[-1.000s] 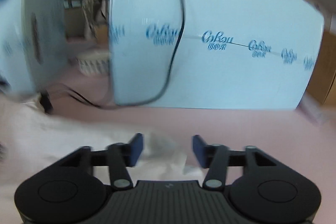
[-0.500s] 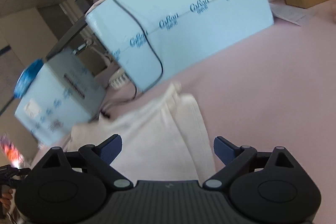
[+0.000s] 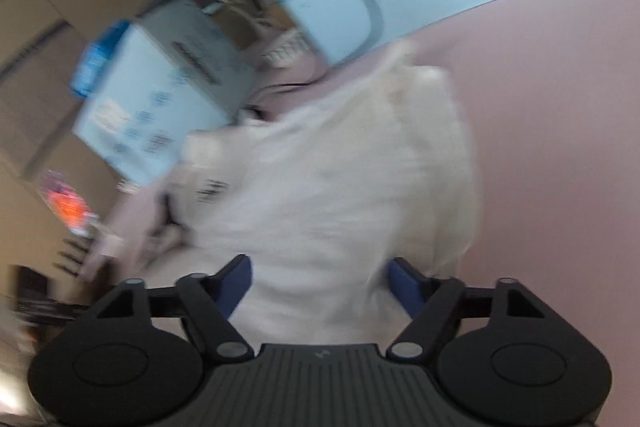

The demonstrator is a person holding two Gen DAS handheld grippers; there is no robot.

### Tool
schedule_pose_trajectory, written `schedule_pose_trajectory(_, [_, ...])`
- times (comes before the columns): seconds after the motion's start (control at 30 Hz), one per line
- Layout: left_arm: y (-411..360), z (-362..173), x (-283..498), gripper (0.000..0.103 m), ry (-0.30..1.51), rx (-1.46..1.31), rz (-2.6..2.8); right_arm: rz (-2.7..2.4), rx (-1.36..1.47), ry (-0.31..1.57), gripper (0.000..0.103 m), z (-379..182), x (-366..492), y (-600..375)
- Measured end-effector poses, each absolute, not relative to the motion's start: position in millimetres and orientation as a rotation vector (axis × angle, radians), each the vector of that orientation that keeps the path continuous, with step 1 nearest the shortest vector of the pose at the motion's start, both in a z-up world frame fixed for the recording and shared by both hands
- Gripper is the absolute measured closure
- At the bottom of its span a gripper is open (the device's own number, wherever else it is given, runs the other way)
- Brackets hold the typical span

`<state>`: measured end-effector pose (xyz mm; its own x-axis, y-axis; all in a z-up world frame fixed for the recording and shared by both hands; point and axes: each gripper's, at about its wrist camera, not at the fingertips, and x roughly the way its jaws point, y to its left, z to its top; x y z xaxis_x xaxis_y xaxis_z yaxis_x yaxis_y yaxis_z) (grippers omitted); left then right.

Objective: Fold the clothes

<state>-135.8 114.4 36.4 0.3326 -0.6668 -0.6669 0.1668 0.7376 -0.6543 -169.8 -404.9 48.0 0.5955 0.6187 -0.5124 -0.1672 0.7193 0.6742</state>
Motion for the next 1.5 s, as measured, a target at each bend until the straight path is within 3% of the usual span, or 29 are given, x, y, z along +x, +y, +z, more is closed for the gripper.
schedule_pose_trajectory(0.23, [115.6,27.0,-128.2,0.026,1.109,-0.606,-0.6,0.549,0.453,0.734,0.017,66.4,-170.9,-385.3])
schedule_pose_trajectory(0.53, [118.6,23.0,-126.3,0.026,1.111,-0.647,-0.604,0.382,0.513,0.849,0.019,28.8,-137.5,-431.5])
schedule_pose_trajectory(0.73, [114.0,24.6,-127.8,0.025,1.102,-0.62,-0.599,0.511,0.497,0.742,0.017,43.7,-142.9,-419.4])
schedule_pose_trajectory(0.8, [115.0,24.1,-127.0,0.025,1.107,-0.631,-0.595,0.572,0.449,0.75,0.013,48.2,-145.1,-408.0])
schedule_pose_trajectory(0.97, [114.9,25.0,-127.6,0.025,1.107,-0.62,-0.597,0.594,0.422,0.829,0.013,38.1,-154.2,-406.0])
schedule_pose_trajectory(1.13, [108.0,31.6,-130.9,0.025,1.12,-0.549,-0.586,0.576,0.496,0.795,0.013,19.7,-177.0,-440.9])
schedule_pose_trajectory(1.27, [107.4,31.6,-128.4,0.025,1.131,-0.565,-0.566,0.546,0.434,0.761,0.055,16.6,-197.1,-439.0])
schedule_pose_trajectory(1.37, [109.3,28.8,-121.3,0.025,1.135,-0.626,-0.546,0.385,0.348,0.725,0.096,16.7,-209.4,-425.2])
schedule_pose_trajectory(1.43, [110.6,26.4,-112.8,0.028,1.12,-0.69,-0.503,0.302,0.361,0.672,0.096,22.5,-216.6,-422.3])
schedule_pose_trajectory(1.47, [110.0,27.3,-111.9,0.043,1.113,-0.689,-0.487,0.304,0.375,0.642,0.096,29.3,-221.7,-423.1])
schedule_pose_trajectory(1.5, [107.8,32.0,-109.7,0.07,1.086,-0.645,-0.409,0.312,0.389,0.612,0.096,36.6,-226.9,-424.1])
